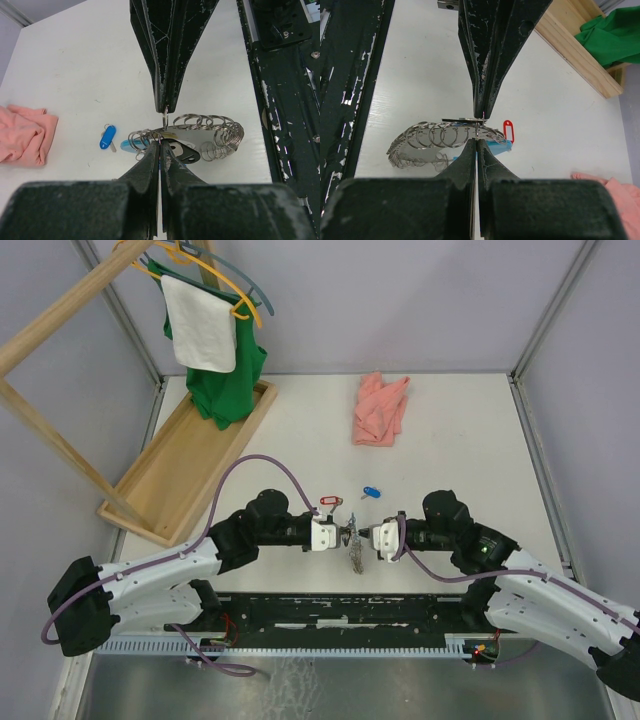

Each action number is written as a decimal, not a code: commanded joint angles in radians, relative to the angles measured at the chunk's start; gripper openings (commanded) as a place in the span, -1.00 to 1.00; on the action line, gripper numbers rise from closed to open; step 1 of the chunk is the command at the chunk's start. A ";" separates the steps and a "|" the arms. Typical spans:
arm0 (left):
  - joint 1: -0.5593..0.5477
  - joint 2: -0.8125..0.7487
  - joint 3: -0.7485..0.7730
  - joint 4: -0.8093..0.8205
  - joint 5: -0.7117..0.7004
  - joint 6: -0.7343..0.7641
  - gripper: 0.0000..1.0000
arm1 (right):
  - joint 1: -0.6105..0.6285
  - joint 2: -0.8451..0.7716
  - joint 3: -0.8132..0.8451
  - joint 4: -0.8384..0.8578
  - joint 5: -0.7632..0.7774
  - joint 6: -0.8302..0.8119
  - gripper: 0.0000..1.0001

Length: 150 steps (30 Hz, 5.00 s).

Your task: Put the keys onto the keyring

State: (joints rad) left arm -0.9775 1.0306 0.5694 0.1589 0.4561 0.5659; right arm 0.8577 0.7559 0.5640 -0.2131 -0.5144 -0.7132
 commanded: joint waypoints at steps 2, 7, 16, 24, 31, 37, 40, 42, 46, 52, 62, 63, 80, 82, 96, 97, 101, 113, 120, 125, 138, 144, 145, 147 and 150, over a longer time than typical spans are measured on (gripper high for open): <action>-0.003 -0.025 0.035 0.033 0.002 0.041 -0.95 | 0.006 0.000 0.010 0.013 0.003 -0.006 -0.99; -0.004 -0.023 0.037 0.033 0.024 0.043 -0.95 | 0.007 -0.002 0.006 0.025 0.018 0.002 -0.99; -0.004 -0.020 0.044 0.032 0.045 0.042 -0.95 | 0.007 -0.009 0.000 0.047 0.029 0.016 -0.98; -0.004 -0.014 0.052 0.031 0.045 0.043 -0.95 | 0.006 -0.012 -0.003 0.057 0.020 0.029 -0.98; -0.004 -0.019 0.050 0.030 0.031 0.043 -0.95 | 0.007 -0.011 -0.003 0.058 0.012 0.032 -0.98; -0.004 -0.026 0.049 0.030 0.056 0.043 -0.95 | 0.007 -0.010 -0.003 0.059 0.019 0.034 -0.98; -0.004 -0.018 0.053 0.030 0.083 0.051 -0.95 | 0.007 -0.007 -0.003 0.058 0.009 0.034 -0.98; -0.005 -0.013 0.057 0.030 0.097 0.052 -0.95 | 0.007 -0.008 -0.001 0.058 0.007 0.034 -0.98; -0.005 -0.007 0.064 0.028 0.117 0.056 -0.95 | 0.006 -0.007 0.000 0.056 0.000 0.034 -0.98; -0.006 -0.009 0.075 0.004 0.094 0.067 -0.95 | 0.007 -0.011 0.004 0.042 -0.011 0.028 -0.98; -0.005 -0.069 0.075 -0.126 0.020 0.101 -0.95 | 0.005 -0.056 -0.013 0.069 -0.016 0.053 -0.98; -0.005 -0.072 0.076 -0.128 0.020 0.102 -0.95 | 0.006 -0.057 -0.019 0.082 -0.022 0.062 -0.98; -0.005 -0.059 0.101 -0.153 0.052 0.128 -0.95 | -0.003 -0.113 -0.211 0.447 -0.042 0.261 -0.98; -0.005 -0.058 0.107 -0.156 0.055 0.130 -0.95 | -0.008 -0.124 -0.219 0.466 -0.042 0.274 -0.98; -0.004 -0.042 0.139 -0.179 0.073 0.146 -0.95 | -0.048 -0.154 -0.282 0.592 -0.049 0.365 -0.98; -0.004 -0.039 0.140 -0.181 0.073 0.147 -0.95 | -0.048 -0.155 -0.283 0.593 -0.049 0.365 -0.98; -0.005 -0.028 0.148 -0.186 0.069 0.150 -0.95 | -0.049 -0.160 -0.283 0.591 -0.053 0.366 -0.98; -0.004 -0.011 0.165 -0.202 0.059 0.157 -0.95 | -0.049 -0.159 -0.279 0.580 -0.066 0.358 -0.98; -0.005 -0.003 0.170 -0.205 0.067 0.157 -0.95 | -0.051 -0.158 -0.277 0.581 -0.068 0.357 -0.98; -0.005 0.000 0.172 -0.203 0.067 0.155 -0.95 | -0.051 -0.156 -0.275 0.580 -0.071 0.356 -0.98; -0.006 0.010 0.174 -0.190 0.083 0.152 -0.95 | -0.051 -0.153 -0.270 0.567 -0.070 0.350 -0.98; -0.005 0.009 0.172 -0.182 0.090 0.148 -0.95 | -0.051 -0.146 -0.266 0.563 -0.073 0.347 -0.98; -0.005 0.007 0.169 -0.173 0.090 0.147 -0.95 | -0.050 -0.145 -0.266 0.563 -0.075 0.347 -0.98; -0.005 0.007 0.167 -0.170 0.090 0.146 -0.95 | -0.051 -0.145 -0.264 0.559 -0.079 0.347 -0.98; -0.005 0.011 0.171 -0.169 0.091 0.146 -0.95 | -0.051 -0.144 -0.262 0.556 -0.079 0.346 -0.98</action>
State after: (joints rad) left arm -0.9775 1.0393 0.6949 -0.0666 0.5270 0.6861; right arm 0.8101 0.6167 0.2722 0.2836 -0.5709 -0.3641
